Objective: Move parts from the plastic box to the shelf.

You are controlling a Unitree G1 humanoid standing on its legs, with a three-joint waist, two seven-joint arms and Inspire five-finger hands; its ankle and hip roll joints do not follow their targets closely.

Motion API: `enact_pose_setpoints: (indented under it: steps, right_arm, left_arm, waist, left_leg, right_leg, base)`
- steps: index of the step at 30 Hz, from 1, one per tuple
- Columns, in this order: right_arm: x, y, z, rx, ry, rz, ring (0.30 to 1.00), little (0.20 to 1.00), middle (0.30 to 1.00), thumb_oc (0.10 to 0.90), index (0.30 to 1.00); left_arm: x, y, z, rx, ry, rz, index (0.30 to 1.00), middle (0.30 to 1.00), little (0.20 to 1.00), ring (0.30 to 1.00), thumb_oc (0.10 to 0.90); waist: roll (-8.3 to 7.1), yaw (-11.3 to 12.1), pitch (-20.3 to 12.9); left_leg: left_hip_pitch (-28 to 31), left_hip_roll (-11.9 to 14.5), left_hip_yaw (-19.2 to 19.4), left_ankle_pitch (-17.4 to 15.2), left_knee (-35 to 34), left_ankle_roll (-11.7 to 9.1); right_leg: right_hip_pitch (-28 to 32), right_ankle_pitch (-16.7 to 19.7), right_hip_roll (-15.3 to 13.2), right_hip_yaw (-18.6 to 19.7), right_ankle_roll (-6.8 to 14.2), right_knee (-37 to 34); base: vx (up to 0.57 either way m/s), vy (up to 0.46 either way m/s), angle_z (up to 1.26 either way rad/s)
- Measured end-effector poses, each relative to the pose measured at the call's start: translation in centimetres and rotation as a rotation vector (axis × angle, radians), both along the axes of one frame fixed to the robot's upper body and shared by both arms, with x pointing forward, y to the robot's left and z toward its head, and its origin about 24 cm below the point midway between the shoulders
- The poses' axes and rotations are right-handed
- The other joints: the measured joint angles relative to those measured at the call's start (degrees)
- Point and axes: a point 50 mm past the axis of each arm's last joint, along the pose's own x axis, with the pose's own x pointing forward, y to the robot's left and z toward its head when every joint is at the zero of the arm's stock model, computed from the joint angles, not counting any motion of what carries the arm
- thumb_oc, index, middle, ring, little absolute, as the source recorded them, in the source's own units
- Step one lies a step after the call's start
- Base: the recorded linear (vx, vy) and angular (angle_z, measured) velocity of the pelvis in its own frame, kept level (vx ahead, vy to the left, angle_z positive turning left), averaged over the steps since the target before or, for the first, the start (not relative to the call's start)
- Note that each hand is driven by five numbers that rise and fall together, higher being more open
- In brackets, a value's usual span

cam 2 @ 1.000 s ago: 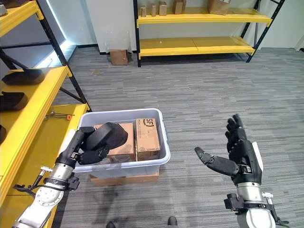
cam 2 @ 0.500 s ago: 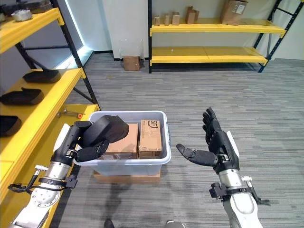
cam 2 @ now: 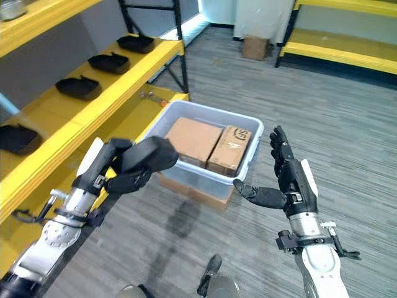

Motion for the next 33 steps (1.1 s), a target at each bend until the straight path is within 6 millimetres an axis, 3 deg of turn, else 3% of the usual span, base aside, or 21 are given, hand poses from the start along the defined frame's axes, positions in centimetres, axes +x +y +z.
enact_pose_setpoints:
  steps: [3,4,5,7,8,9,10,11,12,16,18,20,22,24,27,28,29,30,31,32,33]
  right_arm:
    - [-0.2,-0.2,-0.3,0.008,0.014,-0.022,1.0,1.0,1.0,0.9,1.0]
    - [-0.2,-0.2,-0.3,0.018,0.01,-0.035,1.0,1.0,1.0,0.9,1.0]
    - [-0.2,-0.2,-0.9,0.041,0.025,-0.057,1.0,1.0,1.0,0.9,1.0]
    - [-0.4,-0.5,-1.2,0.056,0.027,-0.087,1.0,1.0,1.0,0.9,1.0]
    - [-0.4,-0.6,-1.4,0.067,0.025,-0.108,1.0,1.0,1.0,0.9,1.0]
    - [0.0,-0.6,-1.5,0.062,0.031,-0.11,1.0,1.0,1.0,0.9,1.0]
    - [-0.1,-0.8,-1.5,0.063,0.031,-0.122,1.0,1.0,1.0,0.9,1.0]
    - [-0.2,-0.6,-1.9,0.08,0.047,-0.127,1.0,1.0,1.0,0.9,1.0]
    - [0.0,-0.6,-1.9,0.066,0.051,-0.122,1.0,1.0,1.0,0.9,1.0]
    - [0.8,0.9,-1.6,0.055,0.037,-0.048,1.0,1.0,1.0,0.9,1.0]
    - [0.5,1.5,-2.4,0.06,0.075,-0.023,1.0,1.0,1.0,0.9,1.0]
    - [-0.1,1.6,-3.1,0.064,0.112,-0.019,1.0,1.0,1.0,0.9,1.0]
    - [-0.8,2.1,-4.1,0.095,0.152,-0.015,1.0,1.0,1.0,0.9,1.0]
    - [-0.7,2.3,-4.1,0.096,0.157,-0.005,1.0,1.0,1.0,0.9,1.0]
    - [-0.6,3.3,-4.5,0.093,0.182,0.051,1.0,1.0,1.0,0.9,1.0]
    - [-0.2,3.9,-4.1,0.083,0.165,0.088,1.0,1.0,1.0,0.9,1.0]
    - [-0.2,4.0,-4.0,0.081,0.158,0.092,1.0,1.0,1.0,0.9,1.0]
    - [-0.3,3.9,-4.1,0.077,0.165,0.092,1.0,1.0,1.0,0.9,1.0]
    - [-0.5,3.9,-4.3,0.078,0.173,0.091,1.0,1.0,1.0,0.9,1.0]
    - [-0.8,3.8,-4.6,0.078,0.189,0.084,1.0,1.0,1.0,0.9,1.0]
    - [-1.0,3.7,-4.8,0.077,0.199,0.08,1.0,1.0,1.0,0.9,1.0]
  left_arm:
    - [0.6,-1.9,1.3,0.0,-0.062,-0.076,0.3,0.3,0.3,0.3,0.4]
    - [0.9,-2.5,1.7,0.004,-0.075,-0.099,0.3,0.3,0.3,0.3,0.4]
    - [1.3,-3.4,1.6,0.021,-0.071,-0.127,0.3,0.3,0.3,0.3,0.4]
    - [0.8,-3.9,0.8,0.036,-0.056,-0.149,0.3,0.3,0.3,0.3,0.4]
    - [0.8,-3.8,0.6,0.044,-0.051,-0.143,0.3,0.3,0.3,0.3,0.4]
    - [0.3,-3.1,-0.3,0.075,-0.018,-0.123,0.3,0.3,0.3,0.3,0.4]
    - [0.1,-2.9,-0.6,0.097,-0.014,-0.113,0.3,0.3,0.3,0.3,0.4]
    - [-0.1,-2.6,-0.5,0.125,-0.019,-0.115,0.3,0.3,0.3,0.3,0.4]
    - [-0.2,-2.4,-0.4,0.129,-0.022,-0.104,0.3,0.3,0.3,0.3,0.4]
    - [-0.5,-1.4,-0.6,0.142,-0.024,-0.059,0.3,0.3,0.3,0.3,0.4]
    - [-0.9,-0.9,-1.1,0.156,-0.01,-0.037,0.3,0.3,0.3,0.3,0.4]
    - [-1.2,-0.8,-1.5,0.153,0.006,-0.036,0.3,0.3,0.3,0.3,0.4]
    - [-1.6,-0.3,-1.9,0.171,0.025,-0.028,0.3,0.3,0.3,0.3,0.4]
    - [-2.1,0.0,-2.8,0.165,0.069,-0.013,0.3,0.3,0.3,0.3,0.4]
    - [-2.1,0.2,-2.8,0.176,0.07,-0.009,0.3,0.3,0.3,0.3,0.4]
    - [-1.5,0.3,-2.7,0.166,0.055,0.013,0.3,0.3,0.3,0.3,0.4]
    - [-0.9,0.0,-2.5,0.167,0.047,0.005,0.3,0.3,0.3,0.3,0.4]
    - [-0.6,-0.2,-2.4,0.167,0.039,0.002,0.3,0.3,0.3,0.3,0.4]
    - [-0.4,-0.2,-2.2,0.168,0.032,0.002,0.3,0.3,0.3,0.3,0.4]
    - [-0.4,-0.2,-2.2,0.162,0.032,0.0,0.3,0.3,0.3,0.3,0.4]
    - [-0.5,-0.4,-2.3,0.151,0.034,0.0,0.3,0.3,0.3,0.3,0.4]
  waist:
    - [1.81,-2.25,-0.23]
    - [1.91,-2.14,-0.19]
    - [0.54,-3.14,-0.31]
    - [-0.44,-2.0,-1.16]
    - [-0.73,-0.88,-1.41]
    - [1.14,1.26,-2.83]
    - [2.19,2.5,-4.16]
    - [-0.84,2.22,-5.18]
    - [-1.46,2.86,-5.36]
    - [-3.98,4.75,-5.71]
    - [-5.15,4.26,-6.17]
    - [-5.37,4.02,-6.53]
    - [-9.1,3.96,-8.67]
    - [-7.42,3.41,-8.56]
    - [-5.23,2.47,-7.66]
    - [-4.34,-0.34,-6.76]
    - [-3.35,-2.3,-5.91]
    - [-3.16,-3.29,-5.39]
    - [-3.7,-4.01,-4.9]
    - [-5.07,-4.13,-4.77]
    - [-5.46,-4.37,-4.64]
  left_leg:
    - [4.36,-3.15,1.08,-5.15,-6.8,2.1]
    - [3.86,-4.54,1.26,-7.03,-10.31,3.31]
    - [3.17,-6.51,2.36,-9.37,-13.5,5.44]
    - [3.64,-9.6,5.68,-5.22,-16.73,5.0]
    - [3.23,-11.08,3.89,-4.64,-16.89,5.61]
    - [1.91,-11.44,3.88,-3.61,-19.18,7.87]
    - [0.09,-11.57,3.9,-2.32,-22.05,9.05]
    - [0.24,-14.22,2.31,-1.21,-23.48,8.27]
    - [-0.6,-14.23,1.11,-0.62,-23.58,8.29]
    - [-0.78,-16.82,-1.36,1.01,-25.37,9.07]
    - [-0.85,-17.89,-1.96,0.61,-26.42,10.68]
    - [-0.92,-18.56,-1.95,0.48,-27.94,11.15]
    - [-1.65,-22.39,-3.48,1.79,-29.01,13.29]
    - [-1.6,-24.0,-5.25,2.88,-30.61,15.25]
    - [0.04,-24.74,-8.12,3.5,-33.44,17.4]
    - [0.2,-24.75,-9.96,3.84,-34.96,19.1]
    - [0.48,-24.63,-11.5,4.68,-36.47,19.05]
    - [0.81,-24.65,-11.83,5.02,-37.58,18.49]
    - [1.36,-25.11,-11.48,5.44,-38.24,17.55]
    - [2.31,-26.46,-11.03,4.56,-38.35,17.81]
    - [2.39,-26.97,-11.03,3.56,-37.91,18.37]
  right_leg:
    - [-3.49,-0.39,-1.19,-0.02,2.73,1.02]
    - [-4.97,-0.2,-2.29,0.24,3.15,2.54]
    - [-5.44,0.74,-6.2,-1.3,5.13,4.62]
    - [-5.98,-1.77,-9.89,0.31,8.34,7.18]
    - [-5.83,-0.5,-10.97,0.06,7.92,6.6]
    - [-6.25,-3.9,-11.71,-1.32,11.73,6.83]
    - [-7.55,-4.93,-14.66,-0.41,9.95,20.02]
    - [-4.15,-5.66,-15.64,-0.98,11.22,19.41]
    - [-3.04,-2.97,-14.18,-1.93,7.87,15.37]
    - [-1.69,0.69,-13.09,-2.38,10.0,9.17]
    - [-0.54,0.54,-14.25,-4.16,12.99,7.43]
    - [0.15,1.13,-16.1,-4.71,12.08,10.53]
    - [4.81,3.76,-17.91,-4.1,10.89,8.82]
    - [4.84,8.28,-19.95,-4.51,9.39,11.18]
    - [1.48,5.51,-21.19,2.64,12.07,16.05]
    - [-3.5,0.73,-14.08,24.11,13.85,15.09]
    - [-5.66,-1.84,-8.54,33.88,14.9,12.46]
    - [-7.72,-2.97,-5.3,37.54,14.82,10.42]
    - [-9.05,-2.69,-4.18,36.68,14.36,9.18]
    - [-11.41,-1.32,-3.84,32.33,13.04,8.1]
    - [-12.71,0.04,-3.44,29.35,14.19,5.75]
  base:
    - [-0.1,0.217,0.94]
    - [-0.05,0.216,1.22]
    - [-0.03,0.338,1.5]
    - [0.02,0.446,1.57]
    - [0.04,0.477,0.93]
    - [0.05,0.417,0.72]
    - [0.06,0.471,0.96]
    - [0.06,0.27,0.99]
    - [0.05,0.195,0.59]
    - [0.04,0.187,-0.09]
    - [0.04,0.168,-0.06]
    - [0.05,0.194,0.23]
    - [0.11,0.298,0.7]
    - [0.09,0.212,0.75]
    - [0.08,0.14,0.42]
    - [0.08,0.117,0.48]
    - [0.08,0.071,0.6]
    - [0.04,-0.004,0.43]
    - [0.07,-0.044,0.1]
    - [0.06,-0.065,0.02]
    - [0.07,-0.082,-0.11]
